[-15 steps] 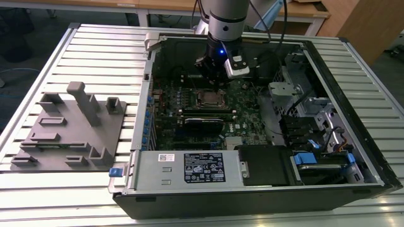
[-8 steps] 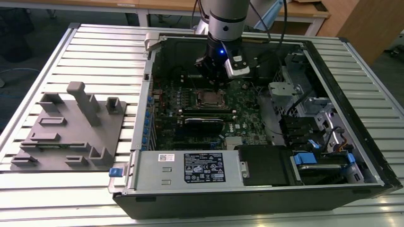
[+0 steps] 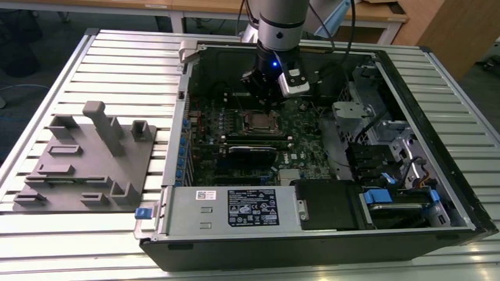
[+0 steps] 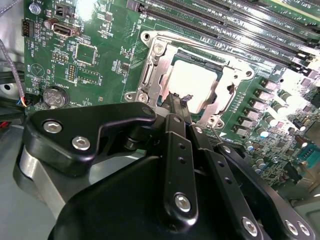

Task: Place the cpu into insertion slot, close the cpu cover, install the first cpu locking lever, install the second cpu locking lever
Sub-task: 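Close the cpu cover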

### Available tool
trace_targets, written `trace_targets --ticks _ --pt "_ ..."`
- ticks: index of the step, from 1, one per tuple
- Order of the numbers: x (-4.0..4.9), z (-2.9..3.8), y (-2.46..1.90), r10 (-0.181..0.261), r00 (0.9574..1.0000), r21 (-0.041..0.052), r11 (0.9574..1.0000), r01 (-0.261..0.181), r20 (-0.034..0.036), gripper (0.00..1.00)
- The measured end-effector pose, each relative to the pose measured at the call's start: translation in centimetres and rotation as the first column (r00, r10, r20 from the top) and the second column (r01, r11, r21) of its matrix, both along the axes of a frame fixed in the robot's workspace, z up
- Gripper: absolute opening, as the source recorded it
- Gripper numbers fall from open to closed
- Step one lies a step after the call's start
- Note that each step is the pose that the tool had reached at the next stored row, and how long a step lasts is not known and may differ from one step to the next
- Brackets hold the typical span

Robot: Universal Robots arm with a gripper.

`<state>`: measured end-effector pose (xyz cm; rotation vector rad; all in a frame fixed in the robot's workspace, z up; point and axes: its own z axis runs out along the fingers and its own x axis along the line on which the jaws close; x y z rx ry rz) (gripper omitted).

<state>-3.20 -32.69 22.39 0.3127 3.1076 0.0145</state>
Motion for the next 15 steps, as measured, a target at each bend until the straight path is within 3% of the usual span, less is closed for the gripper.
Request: trace_targets --ticks 15 --pt "0.0 -0.25 -0.14 0.016 0.9999 0.0 0.9999 -0.016 0.0005 0.1"
